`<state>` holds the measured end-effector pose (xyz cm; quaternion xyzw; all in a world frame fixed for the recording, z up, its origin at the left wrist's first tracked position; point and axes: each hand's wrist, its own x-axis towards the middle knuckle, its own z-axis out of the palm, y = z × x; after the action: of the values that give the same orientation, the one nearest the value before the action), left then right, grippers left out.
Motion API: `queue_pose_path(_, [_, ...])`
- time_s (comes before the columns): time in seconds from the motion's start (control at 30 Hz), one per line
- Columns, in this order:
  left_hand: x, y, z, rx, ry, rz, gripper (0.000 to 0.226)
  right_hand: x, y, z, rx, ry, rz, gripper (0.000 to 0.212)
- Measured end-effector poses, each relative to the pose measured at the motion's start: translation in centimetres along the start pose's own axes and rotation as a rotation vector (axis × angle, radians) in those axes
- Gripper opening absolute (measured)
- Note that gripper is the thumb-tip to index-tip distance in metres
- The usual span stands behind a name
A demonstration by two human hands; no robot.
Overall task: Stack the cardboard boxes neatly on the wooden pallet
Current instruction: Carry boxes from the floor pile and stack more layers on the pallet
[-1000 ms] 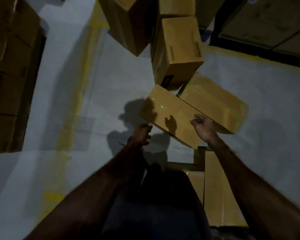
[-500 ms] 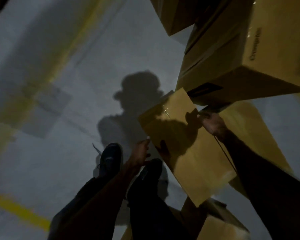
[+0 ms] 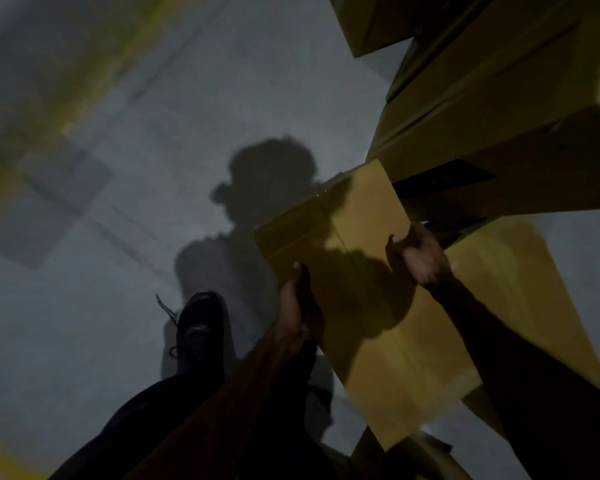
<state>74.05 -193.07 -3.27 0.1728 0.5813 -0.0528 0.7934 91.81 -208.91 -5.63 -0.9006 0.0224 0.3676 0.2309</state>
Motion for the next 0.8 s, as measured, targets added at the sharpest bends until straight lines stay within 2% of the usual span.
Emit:
queue_pose_path(0.03, [-1.4, 1.3, -0.4, 0.061, 0.014, 0.036, 0.044, -1.1, -1.6, -0.3, 0.015, 0.012, -0.024, 0.034])
queue_pose_path(0.1, [-5.9, 5.6, -0.9, 0.173, -0.098, 0.052, 0.040, -3.8, -6.0, -1.3, 0.049, 0.020, -0.124, 0.036])
queue_pose_path(0.13, [-8.2, 8.1, -1.4, 0.246, -0.077, 0.074, 0.037, -5.0, -8.1, -1.8, 0.041, 0.035, -0.166, 0.041])
queue_pose_path(0.2, [-12.0, 12.4, -3.3, 0.236, -0.032, 0.112, 0.037, -8.3, -13.5, -3.4, 0.028, 0.035, -0.169, 0.049])
queue_pose_path(0.27, [-17.3, 16.4, -3.6, 0.244, -0.030, 0.167, 0.052, -12.4, -19.2, -5.3, 0.041, 0.042, -0.175, 0.056])
queue_pose_path(0.4, [-30.4, 24.5, -3.7, 0.299, 0.039, 0.258, 0.073, -21.7, -30.5, -10.2, 0.089, 0.046, -0.364, 0.056])
queue_pose_path(0.47, [-36.7, 28.4, -3.7, 0.304, 0.060, 0.312, 0.062, -26.0, -35.8, -12.5, 0.126, 0.089, -0.412, 0.056])
queue_pose_path(0.53, [-43.8, 32.5, -2.6, 0.332, 0.036, 0.415, 0.046, -30.7, -41.5, -15.2, 0.143, 0.149, -0.413, 0.068])
queue_pose_path(0.57, [-46.9, 34.5, -2.2, 0.330, 0.018, 0.453, 0.045, -33.2, -44.4, -16.7, 0.164, 0.170, -0.411, 0.072])
queue_pose_path(0.7, [-59.1, 42.4, -0.9, 0.393, -0.030, 0.629, 0.048, -42.4, -55.3, -22.5, 0.235, 0.213, -0.464, 0.059])
queue_pose_path(0.8, [-67.5, 49.1, -0.2, 0.448, -0.106, 0.805, 0.055, -46.7, -62.9, -27.9, 0.307, 0.201, -0.597, 0.059])
